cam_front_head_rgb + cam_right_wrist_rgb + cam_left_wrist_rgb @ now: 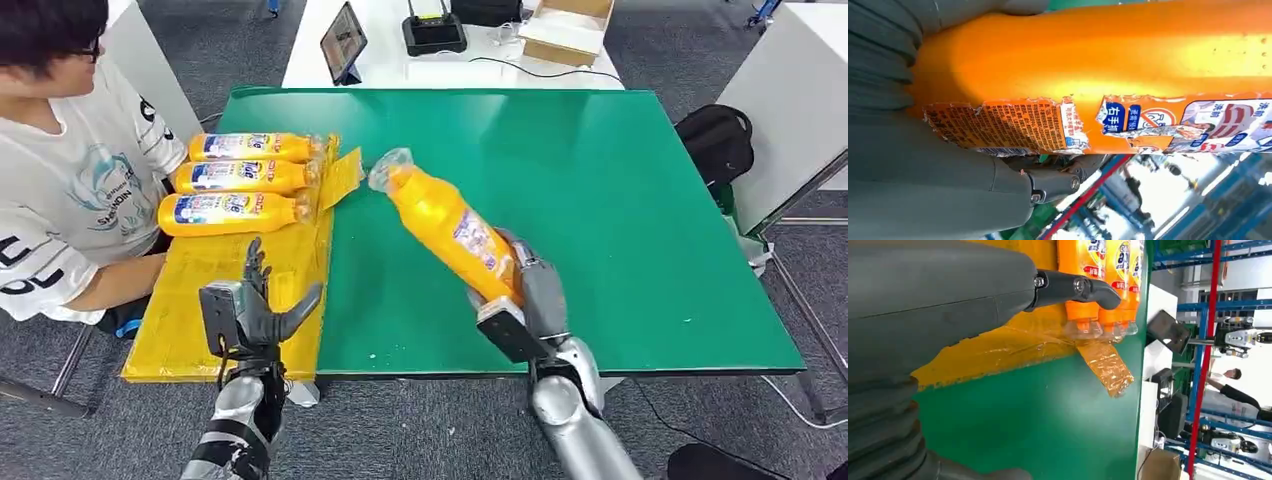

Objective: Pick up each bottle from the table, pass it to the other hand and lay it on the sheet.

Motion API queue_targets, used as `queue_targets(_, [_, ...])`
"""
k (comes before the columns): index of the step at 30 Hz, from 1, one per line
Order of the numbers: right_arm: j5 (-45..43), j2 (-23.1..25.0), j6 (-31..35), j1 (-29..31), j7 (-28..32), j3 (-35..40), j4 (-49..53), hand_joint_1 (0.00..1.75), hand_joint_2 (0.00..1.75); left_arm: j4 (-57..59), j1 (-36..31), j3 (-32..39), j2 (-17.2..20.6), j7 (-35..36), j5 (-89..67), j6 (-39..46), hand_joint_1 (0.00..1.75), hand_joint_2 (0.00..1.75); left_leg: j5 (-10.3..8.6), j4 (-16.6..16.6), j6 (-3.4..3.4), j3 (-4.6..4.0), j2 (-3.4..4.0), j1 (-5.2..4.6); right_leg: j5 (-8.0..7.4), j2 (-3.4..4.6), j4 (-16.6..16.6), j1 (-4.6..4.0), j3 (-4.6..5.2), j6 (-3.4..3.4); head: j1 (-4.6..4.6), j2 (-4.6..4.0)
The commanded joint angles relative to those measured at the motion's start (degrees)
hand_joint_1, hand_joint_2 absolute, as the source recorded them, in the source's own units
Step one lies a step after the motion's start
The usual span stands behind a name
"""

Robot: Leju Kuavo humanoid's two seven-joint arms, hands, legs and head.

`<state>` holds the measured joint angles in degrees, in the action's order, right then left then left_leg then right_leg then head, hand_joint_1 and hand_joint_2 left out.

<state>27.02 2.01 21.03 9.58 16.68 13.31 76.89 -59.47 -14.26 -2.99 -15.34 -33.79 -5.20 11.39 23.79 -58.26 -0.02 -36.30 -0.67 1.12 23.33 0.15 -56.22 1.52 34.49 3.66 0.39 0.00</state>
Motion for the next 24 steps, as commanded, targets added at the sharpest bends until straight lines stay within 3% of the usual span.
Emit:
queue_targets(1, [-4.1,5.0,7.1,-2.4,8.4,-6.5,6.7,1.75,1.75,-1.0,-0.6,-2.0,-0.6,2.6,4.9,-4.8,0.00,1.75,0.03,0.0,0.03,0.09,-0.01,-0.01,0.06,-0.07,0.0,-0.02,-0.08,-0.15,-0.04,0.00])
queue_targets(6, [-4.8,4.9,6.9,-2.9,11.1,-6.6,4.2,1.75,1.75,-7.3,1.6,-8.2,0.8,6.7,12.2,-11.6,0.00,1.75,0.06,0.0,0.03,0.11,0.02,0.02,0.05,-0.02,0.0,-0.05,-0.09,-0.11,-0.02,0.00])
queue_targets(13, [-8.2,6.7,1.6,-5.1,17.8,-6.2,-1.0,1.75,1.75,-16.0,4.5,-15.7,3.4,6.5,15.2,-18.4,0.00,1.75,0.14,0.1,0.05,0.30,0.13,0.04,0.10,0.05,0.1,-0.09,-0.27,-0.21,-0.02,0.00])
queue_targets(20, [-9.2,9.0,-0.7,-4.6,19.9,-4.1,-6.6,1.75,1.75,-16.8,5.0,-19.5,3.5,6.5,17.1,-25.2,0.00,1.75,0.16,0.1,0.05,0.45,0.25,0.04,0.08,0.16,0.1,-0.10,-0.38,-0.25,-0.02,0.00])
queue_targets(24, [-10.3,9.7,-2.0,-4.1,20.2,-3.5,-8.8,1.75,1.75,-18.1,5.4,-20.6,3.7,5.9,15.5,-25.0,0.00,1.75,0.12,0.1,0.04,0.26,0.19,0.04,0.06,0.10,0.1,-0.09,-0.22,-0.19,-0.02,0.00])
